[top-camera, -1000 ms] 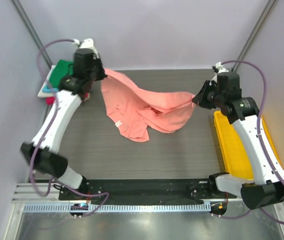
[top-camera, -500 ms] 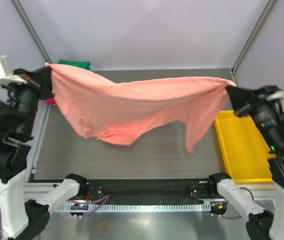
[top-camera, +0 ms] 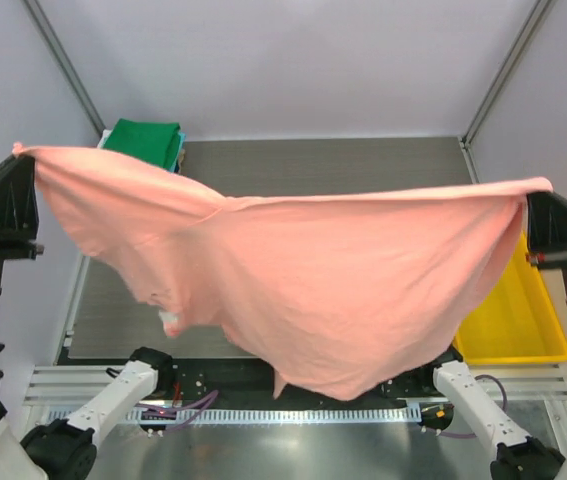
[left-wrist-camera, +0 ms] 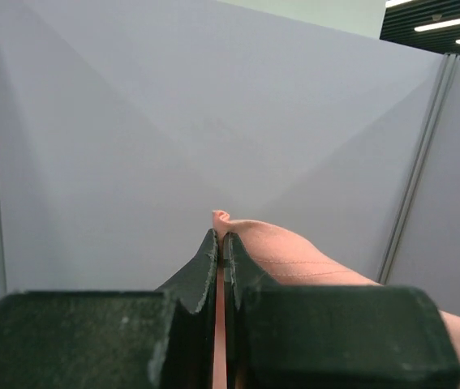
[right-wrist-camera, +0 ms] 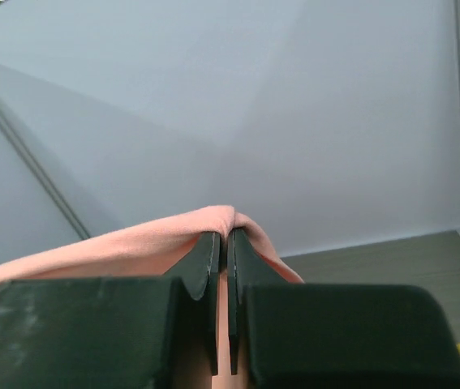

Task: Fold and stack the t-shirts
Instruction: Flatten the tshirt out

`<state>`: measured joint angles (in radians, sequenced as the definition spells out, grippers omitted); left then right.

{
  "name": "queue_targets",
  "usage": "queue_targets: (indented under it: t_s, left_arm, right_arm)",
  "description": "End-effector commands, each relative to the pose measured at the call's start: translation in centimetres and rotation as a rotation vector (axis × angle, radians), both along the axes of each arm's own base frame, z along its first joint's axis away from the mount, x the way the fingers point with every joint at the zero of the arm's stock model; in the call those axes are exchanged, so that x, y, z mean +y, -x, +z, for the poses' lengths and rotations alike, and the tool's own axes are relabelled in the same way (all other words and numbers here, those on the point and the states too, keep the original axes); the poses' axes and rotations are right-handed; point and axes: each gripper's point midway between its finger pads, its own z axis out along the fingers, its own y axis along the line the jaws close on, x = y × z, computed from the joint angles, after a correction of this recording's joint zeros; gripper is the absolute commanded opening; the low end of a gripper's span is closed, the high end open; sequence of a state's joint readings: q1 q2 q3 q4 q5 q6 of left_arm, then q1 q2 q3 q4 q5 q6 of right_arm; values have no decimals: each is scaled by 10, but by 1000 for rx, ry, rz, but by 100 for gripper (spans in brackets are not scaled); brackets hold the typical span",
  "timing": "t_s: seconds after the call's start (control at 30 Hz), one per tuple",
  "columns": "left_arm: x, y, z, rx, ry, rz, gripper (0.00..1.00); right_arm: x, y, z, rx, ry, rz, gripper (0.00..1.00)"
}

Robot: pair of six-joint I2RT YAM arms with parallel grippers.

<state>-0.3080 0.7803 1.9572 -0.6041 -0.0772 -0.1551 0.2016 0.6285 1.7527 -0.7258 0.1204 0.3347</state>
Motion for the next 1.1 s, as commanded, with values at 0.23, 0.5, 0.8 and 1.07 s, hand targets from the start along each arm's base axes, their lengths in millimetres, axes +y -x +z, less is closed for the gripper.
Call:
queue_targets:
  t_s: [0.23,0.5,0.8,1.07]
  left_arm:
    - [-44,-244,-95,439,-275,176,0]
    - [-42,-421,-315,968,-424,71,0]
    - [-54,-495,-411,1171,-241,27,61]
    - [-44,-427,-404,1236,-172,162,66]
  right_arm:
    - [2,-226,-135,579,49,-256,1]
    - [12,-349,-317,982,165,-308,10]
    - [17,-408,-385,1148,208,-260,95]
    - [56,-384,-402,1172,134,-77,96]
